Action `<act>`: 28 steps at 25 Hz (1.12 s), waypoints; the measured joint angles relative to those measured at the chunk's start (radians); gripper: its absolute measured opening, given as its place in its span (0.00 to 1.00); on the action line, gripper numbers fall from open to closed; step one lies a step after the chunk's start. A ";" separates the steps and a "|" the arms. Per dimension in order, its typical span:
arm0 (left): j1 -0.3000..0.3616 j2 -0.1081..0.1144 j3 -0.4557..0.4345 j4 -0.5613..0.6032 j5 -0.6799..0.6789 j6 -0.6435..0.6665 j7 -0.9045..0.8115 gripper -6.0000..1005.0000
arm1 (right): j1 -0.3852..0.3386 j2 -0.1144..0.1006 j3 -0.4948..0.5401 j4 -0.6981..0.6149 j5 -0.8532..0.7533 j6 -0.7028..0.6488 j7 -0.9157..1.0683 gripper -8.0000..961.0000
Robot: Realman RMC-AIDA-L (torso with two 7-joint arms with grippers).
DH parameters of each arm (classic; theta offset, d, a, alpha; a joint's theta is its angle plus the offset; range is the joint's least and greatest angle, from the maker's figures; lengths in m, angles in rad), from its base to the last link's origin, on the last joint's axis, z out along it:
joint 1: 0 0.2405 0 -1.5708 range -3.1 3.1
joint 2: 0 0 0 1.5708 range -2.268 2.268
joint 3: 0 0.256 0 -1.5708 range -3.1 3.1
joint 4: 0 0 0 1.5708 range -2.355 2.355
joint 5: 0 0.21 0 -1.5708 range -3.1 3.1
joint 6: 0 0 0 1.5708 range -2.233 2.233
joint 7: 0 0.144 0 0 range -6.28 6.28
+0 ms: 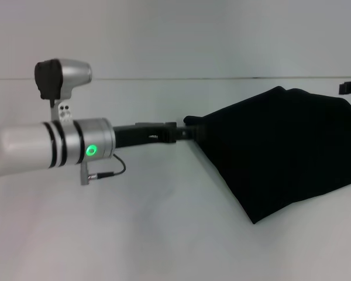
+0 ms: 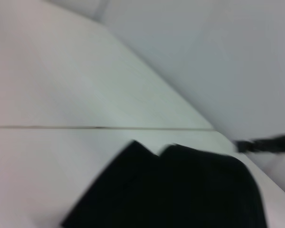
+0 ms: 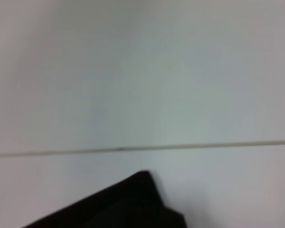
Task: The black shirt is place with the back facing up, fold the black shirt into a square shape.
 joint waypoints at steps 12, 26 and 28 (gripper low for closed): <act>-0.115 0.029 0.069 -0.142 0.026 -0.220 -0.416 0.94 | 0.001 0.014 0.008 -0.010 0.001 -0.018 -0.043 0.81; -0.215 -0.010 0.065 -0.283 0.020 -0.373 -0.471 0.95 | 0.023 0.063 0.007 -0.029 0.008 -0.020 -0.137 0.81; -0.222 -0.012 0.063 -0.296 0.020 -0.385 -0.471 0.95 | 0.021 0.064 0.008 -0.041 0.008 -0.020 -0.137 0.81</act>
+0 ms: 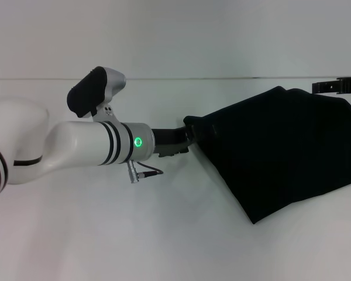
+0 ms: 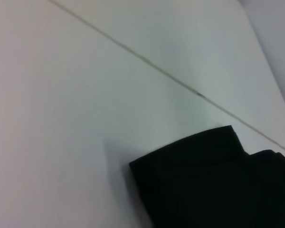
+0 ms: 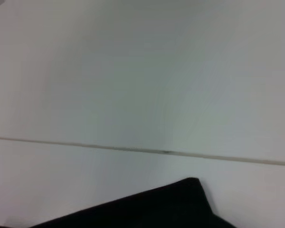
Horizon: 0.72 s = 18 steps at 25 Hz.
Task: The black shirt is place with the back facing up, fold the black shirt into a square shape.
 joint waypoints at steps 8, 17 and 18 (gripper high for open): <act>-0.005 -0.004 0.007 -0.002 -0.033 0.008 0.007 0.94 | -0.005 0.004 0.000 -0.005 0.000 0.000 -0.001 0.81; -0.045 -0.004 0.009 -0.043 -0.036 0.025 0.017 0.95 | -0.005 0.008 0.000 -0.005 0.000 0.000 -0.001 0.81; -0.049 -0.004 0.009 -0.048 -0.036 0.026 0.018 0.95 | -0.005 0.008 0.000 -0.005 0.001 0.000 -0.001 0.81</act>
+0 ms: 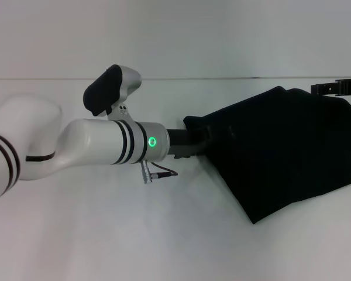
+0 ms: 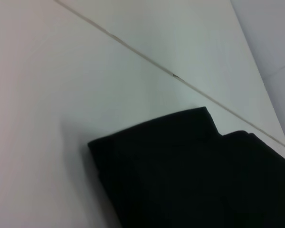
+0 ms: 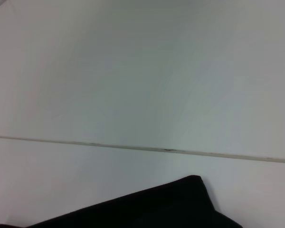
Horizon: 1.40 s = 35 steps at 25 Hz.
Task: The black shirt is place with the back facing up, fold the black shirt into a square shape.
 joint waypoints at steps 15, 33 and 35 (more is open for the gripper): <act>-0.003 -0.001 -0.001 -0.004 -0.004 0.006 0.112 0.77 | 0.005 0.001 -0.001 0.000 0.001 0.002 0.000 0.81; 0.114 0.007 -0.014 0.130 -0.011 0.079 0.137 0.24 | -0.044 -0.043 0.035 -0.007 0.001 -0.077 0.008 0.81; 0.138 0.008 -0.018 0.162 -0.014 0.105 0.138 0.21 | -0.059 -0.053 0.058 -0.015 0.002 -0.108 0.005 0.81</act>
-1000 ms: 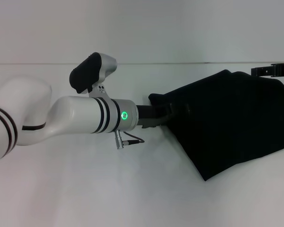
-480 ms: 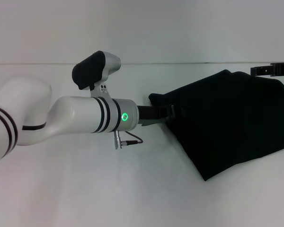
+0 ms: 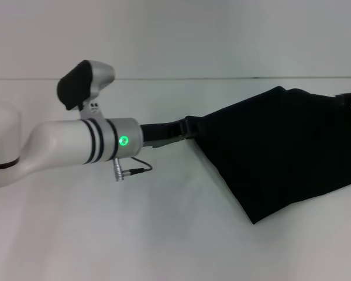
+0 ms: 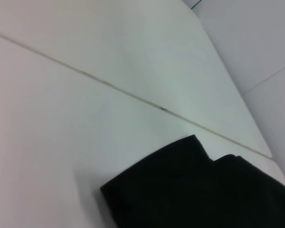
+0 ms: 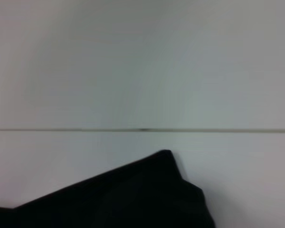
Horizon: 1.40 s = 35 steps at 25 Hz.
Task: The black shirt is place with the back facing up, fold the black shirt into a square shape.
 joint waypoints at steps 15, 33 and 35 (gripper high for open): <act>0.077 0.006 -0.030 0.076 0.005 0.083 0.005 0.74 | -0.017 -0.008 0.015 0.111 -0.006 0.008 -0.018 0.79; 0.079 0.011 -0.029 0.075 0.007 0.074 0.006 0.92 | 0.009 0.016 -0.049 0.207 -0.011 0.173 -0.026 0.76; 0.079 0.011 -0.030 0.074 0.006 0.073 0.006 0.92 | 0.010 0.017 -0.049 0.212 -0.011 0.176 -0.028 0.76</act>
